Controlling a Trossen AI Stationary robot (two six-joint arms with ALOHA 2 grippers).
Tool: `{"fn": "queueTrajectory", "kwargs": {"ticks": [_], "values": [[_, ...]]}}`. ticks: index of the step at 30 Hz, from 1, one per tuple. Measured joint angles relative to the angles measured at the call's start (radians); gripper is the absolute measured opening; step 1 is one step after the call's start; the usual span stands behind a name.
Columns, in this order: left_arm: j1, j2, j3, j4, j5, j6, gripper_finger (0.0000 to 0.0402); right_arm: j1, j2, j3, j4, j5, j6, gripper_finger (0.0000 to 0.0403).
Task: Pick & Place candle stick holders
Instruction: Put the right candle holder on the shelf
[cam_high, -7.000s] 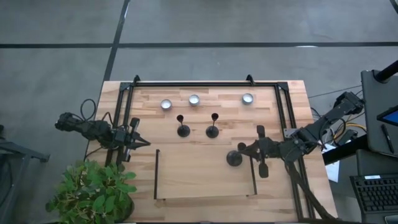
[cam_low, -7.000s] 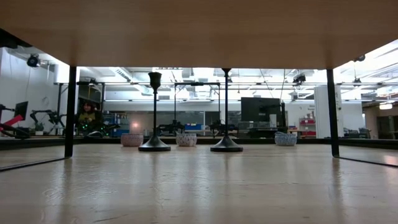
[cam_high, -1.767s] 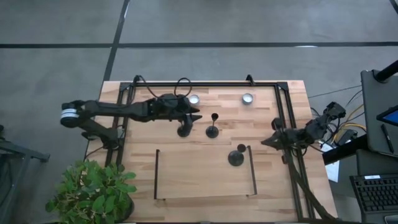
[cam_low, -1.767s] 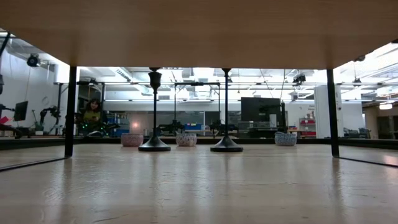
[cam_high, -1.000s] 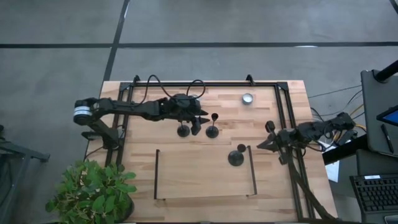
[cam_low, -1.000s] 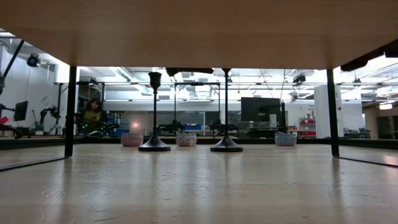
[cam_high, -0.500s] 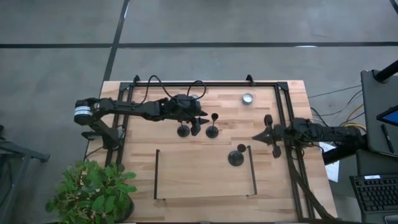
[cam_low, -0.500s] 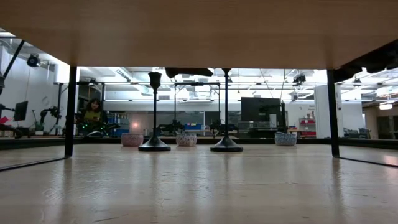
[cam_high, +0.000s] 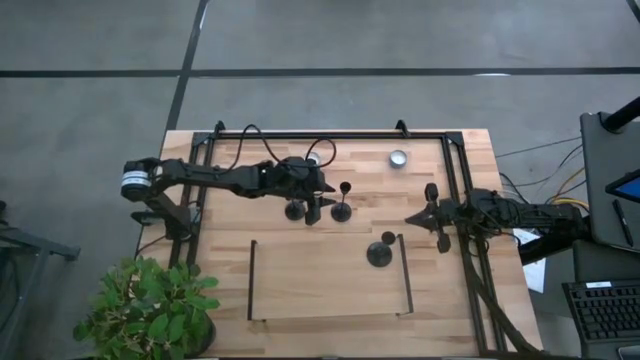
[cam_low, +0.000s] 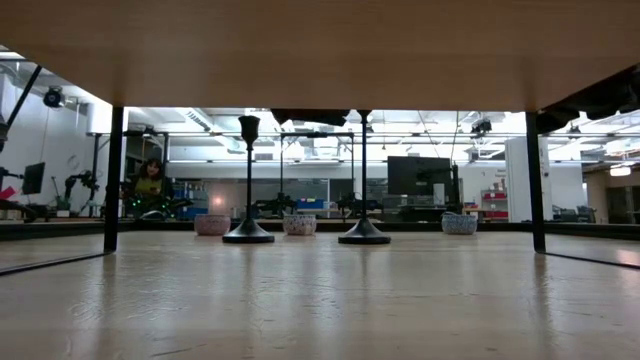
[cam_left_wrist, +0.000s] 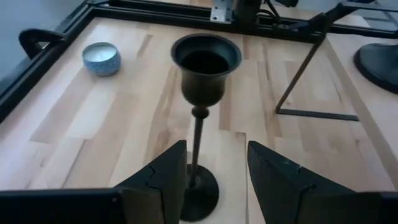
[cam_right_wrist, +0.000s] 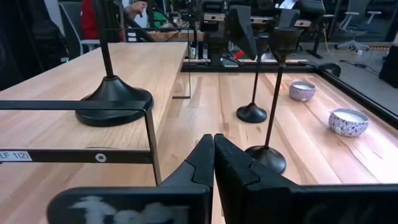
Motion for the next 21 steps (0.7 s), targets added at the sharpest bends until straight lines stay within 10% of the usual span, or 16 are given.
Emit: {"fn": "queueTrajectory", "kwargs": {"ticks": [21], "values": [[0.007,0.045,0.043,-0.053,0.006,-0.1,0.0165,0.001,0.009,0.0,0.001,0.001,0.007,0.0008]]}}
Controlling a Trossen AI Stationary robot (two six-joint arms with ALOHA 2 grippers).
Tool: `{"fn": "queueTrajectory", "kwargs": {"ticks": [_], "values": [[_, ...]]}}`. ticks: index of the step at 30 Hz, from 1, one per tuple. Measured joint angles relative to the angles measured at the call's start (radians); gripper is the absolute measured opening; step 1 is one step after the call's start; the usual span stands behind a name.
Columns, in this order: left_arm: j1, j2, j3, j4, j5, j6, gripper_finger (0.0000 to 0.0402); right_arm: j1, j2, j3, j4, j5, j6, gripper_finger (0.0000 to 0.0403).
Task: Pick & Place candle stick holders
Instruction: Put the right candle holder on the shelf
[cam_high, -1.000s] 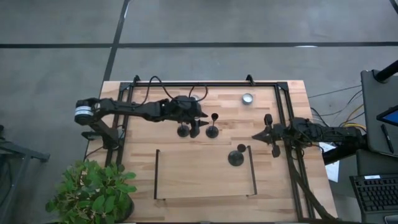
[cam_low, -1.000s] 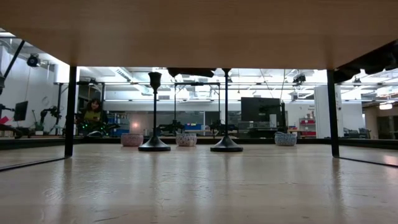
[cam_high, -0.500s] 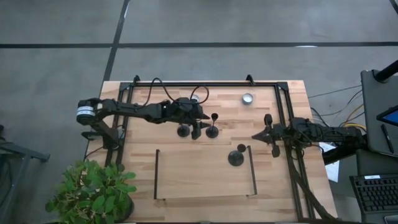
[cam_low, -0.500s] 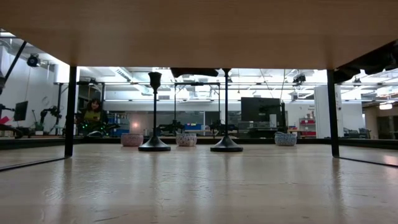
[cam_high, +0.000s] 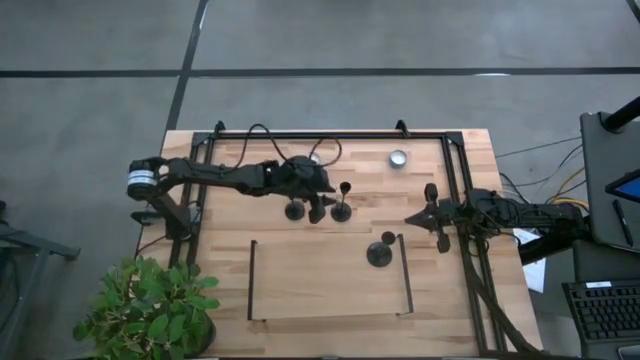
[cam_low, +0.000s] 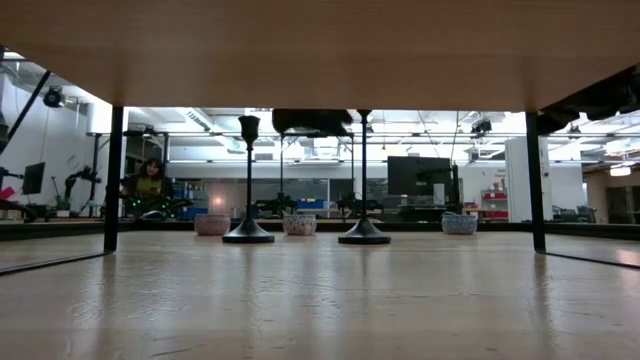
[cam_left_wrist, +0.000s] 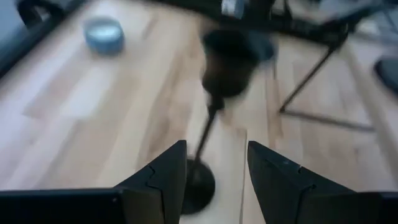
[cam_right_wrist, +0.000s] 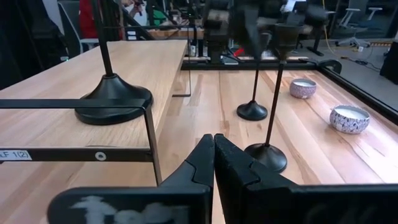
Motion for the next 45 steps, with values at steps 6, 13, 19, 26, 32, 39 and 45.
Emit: {"fn": "queueTrajectory", "kwargs": {"ticks": [6,13,19,26,32,39,45], "values": [[-0.036,0.018,0.001,0.034,0.001,0.02,0.0165,0.0,0.001,0.0,0.0,0.0,-0.013,0.0008],[-0.045,0.048,0.002,0.057,-0.042,0.024,0.0165,0.0,0.001,0.0,0.0,0.0,-0.015,0.0008],[-0.045,0.079,0.002,0.111,-0.044,0.03,0.0166,-0.001,0.002,0.0,0.0,-0.001,-0.015,0.0008],[-0.041,0.123,0.029,0.125,-0.056,0.015,0.0166,-0.001,0.007,0.0,0.0,-0.002,-0.015,0.0008],[-0.041,0.153,0.069,0.124,-0.059,0.008,0.0165,0.0,0.029,0.0,0.0,-0.003,0.002,0.0009],[-0.039,0.127,0.076,-0.028,-0.07,-0.058,0.0165,0.0,0.067,0.0,0.0,-0.003,0.029,0.0008],[-0.038,0.11,0.075,-0.089,-0.144,-0.049,0.0165,0.0,0.087,0.0,0.001,-0.003,0.027,0.0008]]}}
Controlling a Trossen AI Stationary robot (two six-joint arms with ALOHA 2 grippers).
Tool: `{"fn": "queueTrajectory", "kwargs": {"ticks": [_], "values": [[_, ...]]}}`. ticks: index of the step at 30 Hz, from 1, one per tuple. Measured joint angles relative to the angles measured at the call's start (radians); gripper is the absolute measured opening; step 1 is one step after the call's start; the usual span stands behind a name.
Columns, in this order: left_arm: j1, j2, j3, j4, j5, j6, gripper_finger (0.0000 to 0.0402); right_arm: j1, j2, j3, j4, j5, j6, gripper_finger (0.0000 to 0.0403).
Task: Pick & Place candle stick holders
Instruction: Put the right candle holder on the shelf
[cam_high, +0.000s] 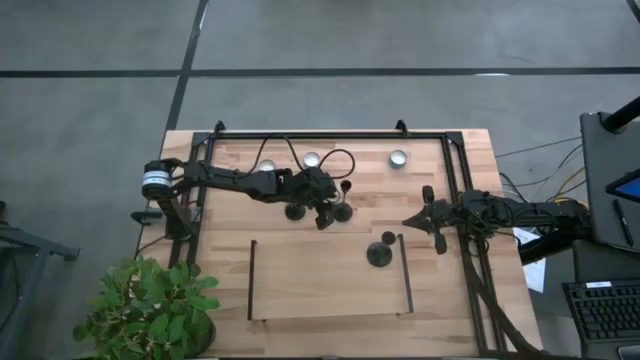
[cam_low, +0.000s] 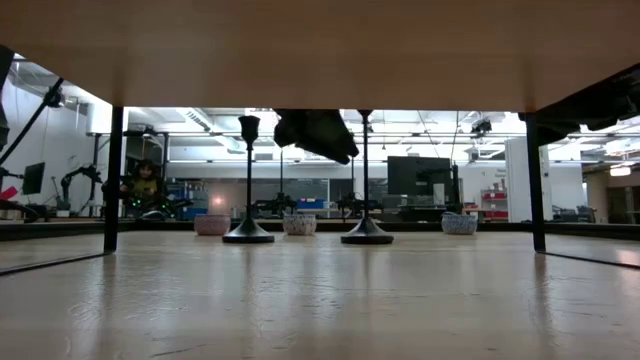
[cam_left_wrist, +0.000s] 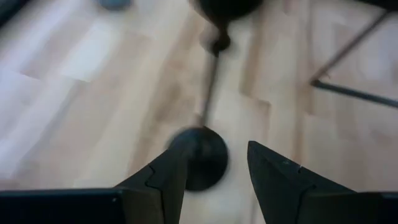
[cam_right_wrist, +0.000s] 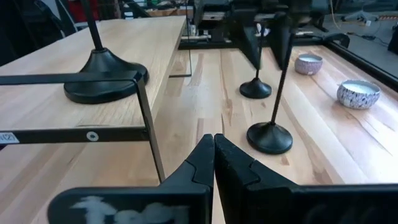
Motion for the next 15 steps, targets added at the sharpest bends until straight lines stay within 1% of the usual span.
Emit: {"fn": "queueTrajectory", "kwargs": {"ticks": [2,4,15], "values": [[0.001,0.0,0.0,0.044,-0.041,0.015,0.0165,0.0,0.0,0.0,-0.001,0.0,0.0,0.0008],[0.006,-0.001,0.0,0.094,-0.054,0.023,0.0165,0.0,0.0,0.0,0.0,0.0,0.0,0.0008],[0.028,0.012,-0.001,0.179,-0.019,0.019,0.0165,0.0,-0.002,0.0,-0.001,0.0,0.008,0.0008]]}}
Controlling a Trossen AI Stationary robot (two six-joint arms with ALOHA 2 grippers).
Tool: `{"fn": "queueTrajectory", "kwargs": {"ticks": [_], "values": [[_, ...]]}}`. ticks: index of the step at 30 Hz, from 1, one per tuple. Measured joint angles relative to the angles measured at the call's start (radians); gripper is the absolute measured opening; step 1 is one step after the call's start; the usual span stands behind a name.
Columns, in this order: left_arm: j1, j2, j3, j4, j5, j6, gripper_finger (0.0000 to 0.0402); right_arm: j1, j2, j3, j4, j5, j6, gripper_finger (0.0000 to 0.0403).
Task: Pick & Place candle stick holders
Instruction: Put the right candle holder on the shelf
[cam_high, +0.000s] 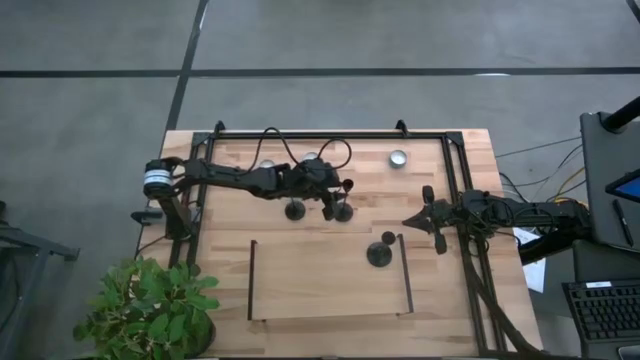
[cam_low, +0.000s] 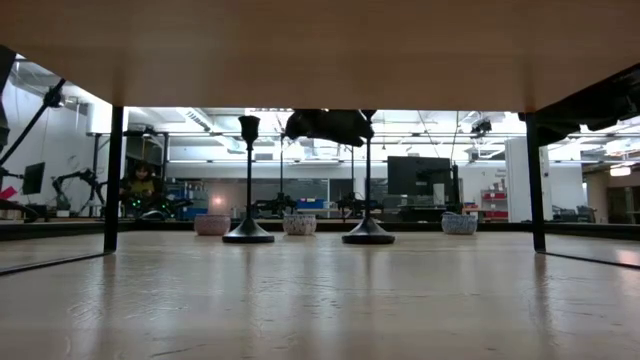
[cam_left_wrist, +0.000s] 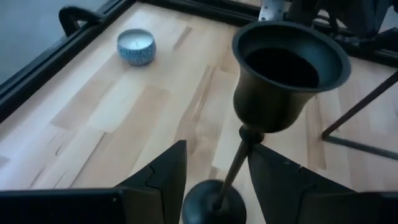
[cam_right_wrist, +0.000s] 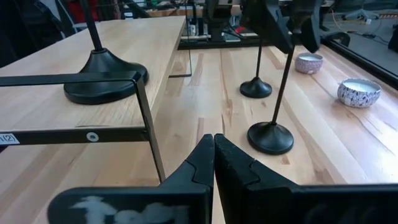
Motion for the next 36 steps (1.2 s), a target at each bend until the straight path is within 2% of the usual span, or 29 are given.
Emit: {"fn": "queueTrajectory", "kwargs": {"ticks": [7,10,13,18,19,25,36], "values": [[0.0,0.035,0.0,0.067,0.018,-0.015,0.0164,0.0,0.0,0.0,0.0,0.0,0.001,0.0008],[0.0,0.043,-0.001,0.09,0.019,-0.022,0.0148,-0.001,0.0,0.0,0.0,0.0,0.019,0.0008],[0.0,0.052,-0.001,0.108,0.026,-0.022,0.0109,0.0,0.0,0.0,0.0,0.0,0.023,0.0008],[0.0,0.059,-0.001,0.109,0.025,-0.022,0.0019,0.0,0.0,0.0,0.0,0.0,0.026,0.0008],[0.0,0.059,-0.001,0.109,0.024,-0.023,0.0012,0.0,0.0,0.0,0.0,0.0,0.026,0.0008],[0.0,0.006,-0.001,0.102,0.033,0.027,0.0006,0.0,0.0,0.0,0.0,0.001,0.022,0.0009],[0.0,-0.204,-0.001,0.017,0.051,0.078,0.0003,0.0,0.0,0.0,0.0,0.001,0.014,0.0008]]}}
